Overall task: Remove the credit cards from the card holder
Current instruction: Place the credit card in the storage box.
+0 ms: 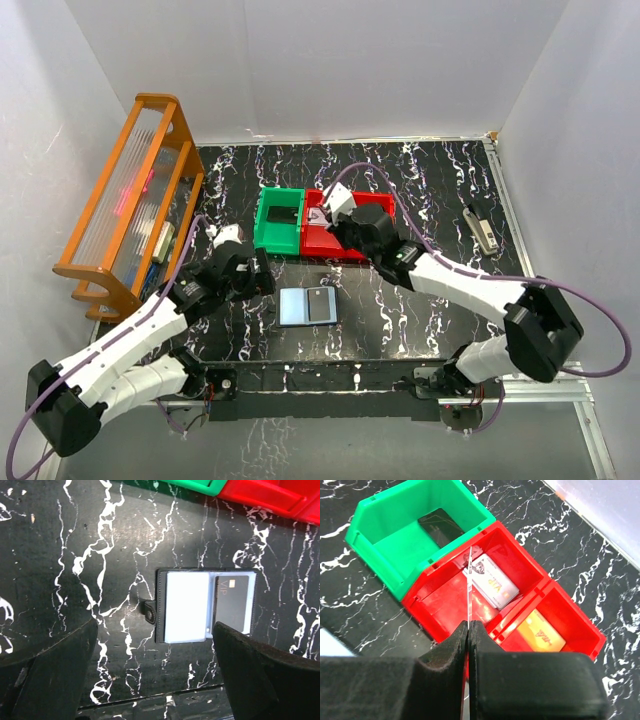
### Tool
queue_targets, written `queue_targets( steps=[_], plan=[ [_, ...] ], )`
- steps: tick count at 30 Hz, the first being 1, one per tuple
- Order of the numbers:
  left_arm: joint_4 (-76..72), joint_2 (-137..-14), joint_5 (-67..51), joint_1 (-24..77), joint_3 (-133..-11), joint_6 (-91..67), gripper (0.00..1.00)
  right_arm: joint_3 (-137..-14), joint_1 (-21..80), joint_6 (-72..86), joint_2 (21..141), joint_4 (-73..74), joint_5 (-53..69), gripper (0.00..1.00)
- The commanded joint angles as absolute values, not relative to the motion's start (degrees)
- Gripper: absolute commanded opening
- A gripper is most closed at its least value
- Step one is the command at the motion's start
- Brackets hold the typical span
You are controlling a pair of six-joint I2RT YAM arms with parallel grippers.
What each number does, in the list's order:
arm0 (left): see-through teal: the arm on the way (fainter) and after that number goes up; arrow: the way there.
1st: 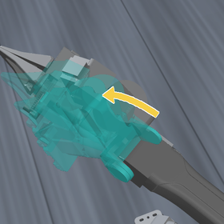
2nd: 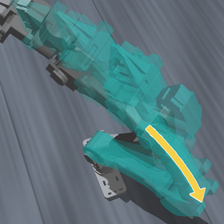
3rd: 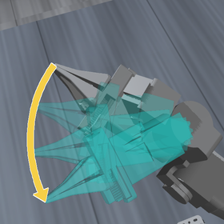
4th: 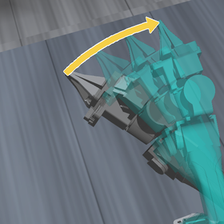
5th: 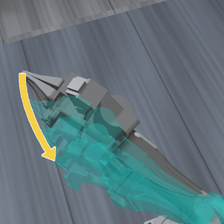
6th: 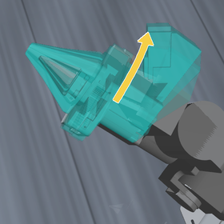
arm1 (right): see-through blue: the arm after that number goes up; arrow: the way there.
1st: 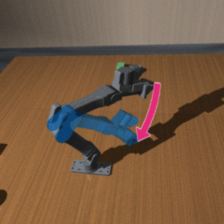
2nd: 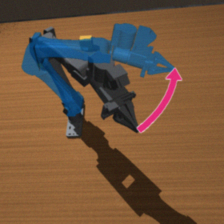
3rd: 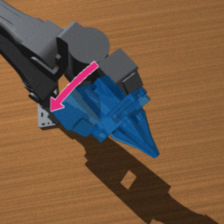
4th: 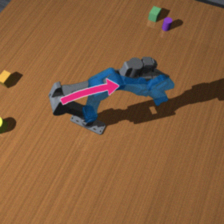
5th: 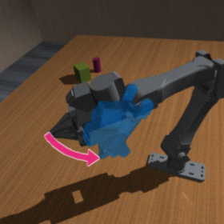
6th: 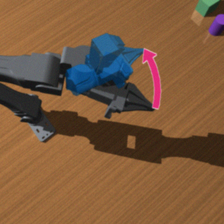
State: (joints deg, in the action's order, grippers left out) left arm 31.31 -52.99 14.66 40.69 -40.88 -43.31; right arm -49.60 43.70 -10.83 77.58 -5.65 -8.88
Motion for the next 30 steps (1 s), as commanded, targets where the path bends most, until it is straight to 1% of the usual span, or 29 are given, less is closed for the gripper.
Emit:
queue_targets(
  steps=[1,4,9,13,18,22,26,30],
  plan=[
    [34.6,-52.0,18.1,40.6,-39.9,-43.8,0.99,-55.4,43.1,-20.6,80.7,-6.5,-10.8,0.0],
    [35.1,-53.3,17.0,40.0,-40.2,-42.3,0.99,-58.5,41.5,-22.4,84.1,-4.3,-8.3,0.0],
    [33.8,-55.2,7.9,34.6,-41.2,-39.2,0.99,-62.8,37.2,-22.9,88.4,-2.4,-0.2,0.0],
    [33.4,-54.0,6.2,32.0,-41.3,-38.5,0.99,-66.0,35.7,-26.0,92.3,-1.3,3.3,0.0],
    [36.3,-53.0,8.6,31.5,-43.1,-37.5,0.99,-70.9,35.6,-30.6,97.2,1.6,2.1,0.0],
    [37.6,-51.3,9.3,31.6,-43.1,-37.1,0.99,-72.7,35.6,-33.6,100.2,1.6,-1.3,0.0],
    [37.9,-50.1,9.3,31.6,-42.5,-37.0,0.99,-75.4,35.6,-37.0,104.0,4.0,0.3,0.0],
    [38.4,-49.8,10.3,31.6,-43.1,-36.8,0.99,-77.8,35.6,-40.7,107.6,6.1,-2.0,0.0]
  ],
)
